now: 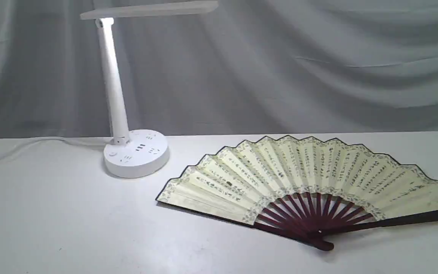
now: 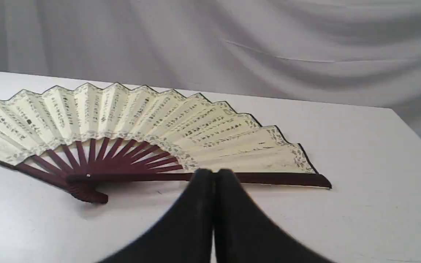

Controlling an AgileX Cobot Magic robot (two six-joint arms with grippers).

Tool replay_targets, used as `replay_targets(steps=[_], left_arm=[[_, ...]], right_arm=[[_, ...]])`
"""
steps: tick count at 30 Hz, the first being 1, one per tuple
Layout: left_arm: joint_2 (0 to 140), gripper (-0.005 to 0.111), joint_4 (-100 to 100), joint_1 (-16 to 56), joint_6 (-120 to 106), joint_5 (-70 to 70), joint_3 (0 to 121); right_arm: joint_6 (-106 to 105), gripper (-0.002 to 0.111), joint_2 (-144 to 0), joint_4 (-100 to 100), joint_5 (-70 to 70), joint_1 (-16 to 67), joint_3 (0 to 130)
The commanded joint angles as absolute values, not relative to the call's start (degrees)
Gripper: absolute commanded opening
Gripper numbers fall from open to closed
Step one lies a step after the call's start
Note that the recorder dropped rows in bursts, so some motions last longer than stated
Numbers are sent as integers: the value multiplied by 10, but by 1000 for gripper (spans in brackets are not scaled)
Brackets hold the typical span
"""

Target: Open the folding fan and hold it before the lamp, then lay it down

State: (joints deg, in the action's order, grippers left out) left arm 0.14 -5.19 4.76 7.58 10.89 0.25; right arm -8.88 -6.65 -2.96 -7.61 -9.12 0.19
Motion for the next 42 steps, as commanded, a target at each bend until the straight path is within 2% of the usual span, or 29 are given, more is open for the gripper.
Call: replay_targets(steps=[1,42], left_arm=[[0,0,-44,46,81,109,0],[0,0,-36,46,79,114,0]], right_arm=[[-91,0,-63,-5,-78,-90,0],[-84,0,-63,-39,-87,-90,0]])
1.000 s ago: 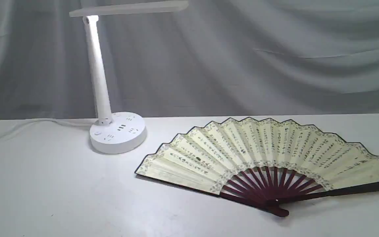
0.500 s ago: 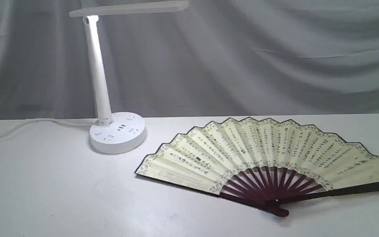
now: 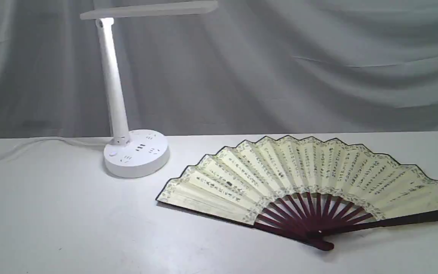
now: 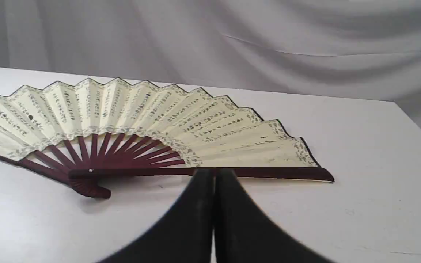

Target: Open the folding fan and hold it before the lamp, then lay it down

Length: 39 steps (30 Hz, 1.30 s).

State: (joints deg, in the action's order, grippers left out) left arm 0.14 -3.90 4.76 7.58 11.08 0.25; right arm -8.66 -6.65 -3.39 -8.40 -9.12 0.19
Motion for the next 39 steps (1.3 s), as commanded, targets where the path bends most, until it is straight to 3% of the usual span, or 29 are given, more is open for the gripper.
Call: replay_targets(steps=[1,39], left_arm=[[0,0,-36,46,79,114,0],[0,0,-36,46,79,114,0]], right_arm=[[-84,0,-63,-39,-87,-90,0],[-14,0,-63,4,-84,-90,0]])
